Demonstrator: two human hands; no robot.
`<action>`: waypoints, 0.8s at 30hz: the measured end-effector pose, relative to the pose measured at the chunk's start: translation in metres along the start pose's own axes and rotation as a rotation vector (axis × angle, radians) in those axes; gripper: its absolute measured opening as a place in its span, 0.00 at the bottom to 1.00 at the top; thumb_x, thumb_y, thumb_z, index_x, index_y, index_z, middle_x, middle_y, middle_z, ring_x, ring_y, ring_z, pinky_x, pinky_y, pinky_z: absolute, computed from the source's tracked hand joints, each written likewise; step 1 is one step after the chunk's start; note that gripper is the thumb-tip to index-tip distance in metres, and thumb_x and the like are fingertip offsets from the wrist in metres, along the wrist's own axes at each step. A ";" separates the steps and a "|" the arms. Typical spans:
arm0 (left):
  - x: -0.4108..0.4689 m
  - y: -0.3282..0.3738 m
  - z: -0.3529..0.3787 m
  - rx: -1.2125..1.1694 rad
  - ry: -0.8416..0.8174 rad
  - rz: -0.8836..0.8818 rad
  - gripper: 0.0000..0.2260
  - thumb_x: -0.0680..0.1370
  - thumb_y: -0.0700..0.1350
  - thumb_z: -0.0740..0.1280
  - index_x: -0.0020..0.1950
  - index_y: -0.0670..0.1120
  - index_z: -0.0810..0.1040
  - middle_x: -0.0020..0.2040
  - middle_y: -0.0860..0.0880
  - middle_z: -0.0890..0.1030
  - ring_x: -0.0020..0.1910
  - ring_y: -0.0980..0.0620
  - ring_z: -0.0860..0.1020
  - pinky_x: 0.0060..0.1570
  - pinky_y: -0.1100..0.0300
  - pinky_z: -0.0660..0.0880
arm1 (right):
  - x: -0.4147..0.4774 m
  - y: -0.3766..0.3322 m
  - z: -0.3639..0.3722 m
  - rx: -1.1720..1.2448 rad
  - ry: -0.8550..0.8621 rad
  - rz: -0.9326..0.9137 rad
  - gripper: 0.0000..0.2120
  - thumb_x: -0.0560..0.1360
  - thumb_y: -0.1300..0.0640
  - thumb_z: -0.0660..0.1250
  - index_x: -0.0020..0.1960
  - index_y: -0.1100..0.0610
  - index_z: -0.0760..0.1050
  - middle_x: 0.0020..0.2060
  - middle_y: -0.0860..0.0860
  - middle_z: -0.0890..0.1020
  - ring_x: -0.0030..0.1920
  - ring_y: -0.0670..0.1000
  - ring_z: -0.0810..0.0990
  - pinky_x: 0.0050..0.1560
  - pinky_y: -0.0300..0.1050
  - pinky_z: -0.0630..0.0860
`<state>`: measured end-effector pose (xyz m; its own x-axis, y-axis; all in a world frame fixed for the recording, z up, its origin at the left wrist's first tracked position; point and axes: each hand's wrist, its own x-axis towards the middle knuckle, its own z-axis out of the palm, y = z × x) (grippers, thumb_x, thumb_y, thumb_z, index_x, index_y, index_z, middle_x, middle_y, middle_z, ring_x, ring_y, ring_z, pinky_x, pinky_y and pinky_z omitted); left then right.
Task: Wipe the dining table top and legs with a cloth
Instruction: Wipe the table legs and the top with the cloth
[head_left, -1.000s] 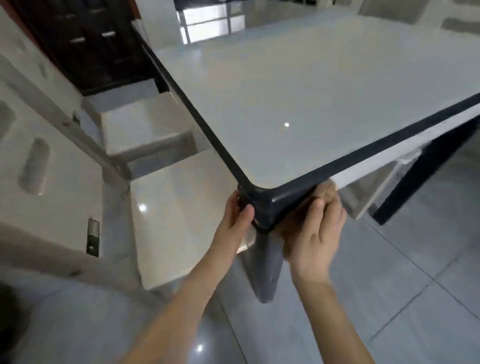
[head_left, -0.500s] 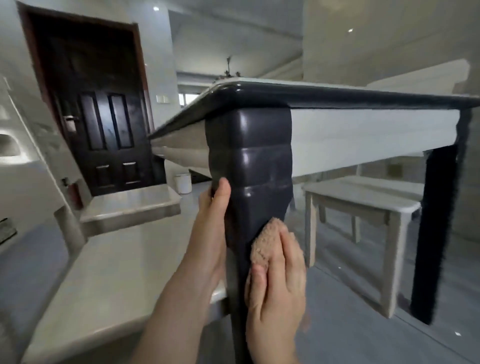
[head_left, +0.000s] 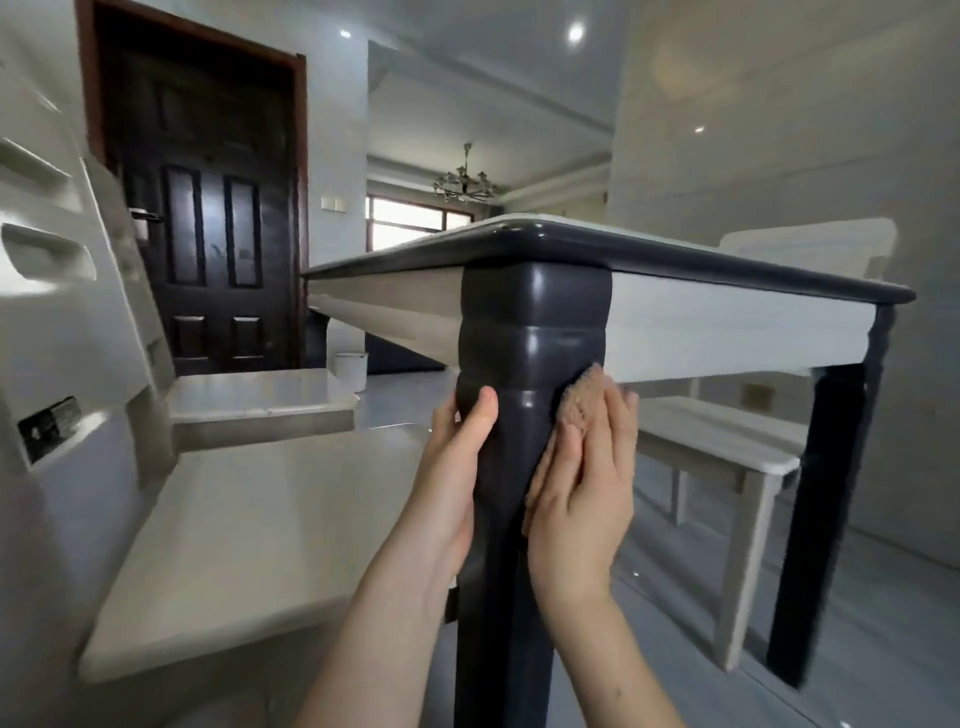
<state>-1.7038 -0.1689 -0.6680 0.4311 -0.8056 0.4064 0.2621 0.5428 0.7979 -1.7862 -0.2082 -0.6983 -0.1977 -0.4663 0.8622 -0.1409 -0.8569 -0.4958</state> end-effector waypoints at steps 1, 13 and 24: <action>0.001 -0.002 0.000 -0.003 0.000 0.002 0.24 0.73 0.55 0.69 0.67 0.48 0.74 0.60 0.48 0.82 0.61 0.51 0.80 0.59 0.56 0.75 | -0.008 0.000 -0.001 -0.023 -0.017 -0.041 0.23 0.83 0.52 0.50 0.76 0.56 0.64 0.75 0.44 0.62 0.78 0.45 0.54 0.76 0.42 0.55; 0.002 -0.011 -0.012 0.014 -0.104 0.050 0.22 0.75 0.54 0.68 0.68 0.53 0.72 0.62 0.52 0.81 0.61 0.55 0.79 0.57 0.58 0.73 | 0.046 -0.018 0.006 -0.091 0.003 -0.185 0.21 0.83 0.56 0.55 0.75 0.58 0.64 0.72 0.43 0.64 0.77 0.48 0.58 0.77 0.43 0.55; -0.001 -0.015 -0.019 0.128 -0.140 0.091 0.21 0.76 0.57 0.64 0.69 0.56 0.70 0.60 0.59 0.80 0.58 0.63 0.79 0.52 0.66 0.74 | -0.153 0.055 -0.004 -0.311 0.000 -0.035 0.26 0.82 0.48 0.50 0.79 0.48 0.52 0.75 0.48 0.62 0.70 0.54 0.68 0.69 0.49 0.65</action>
<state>-1.6918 -0.1720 -0.6887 0.3212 -0.7845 0.5305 0.1119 0.5877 0.8013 -1.7679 -0.1827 -0.8576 -0.1872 -0.4379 0.8793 -0.4377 -0.7642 -0.4737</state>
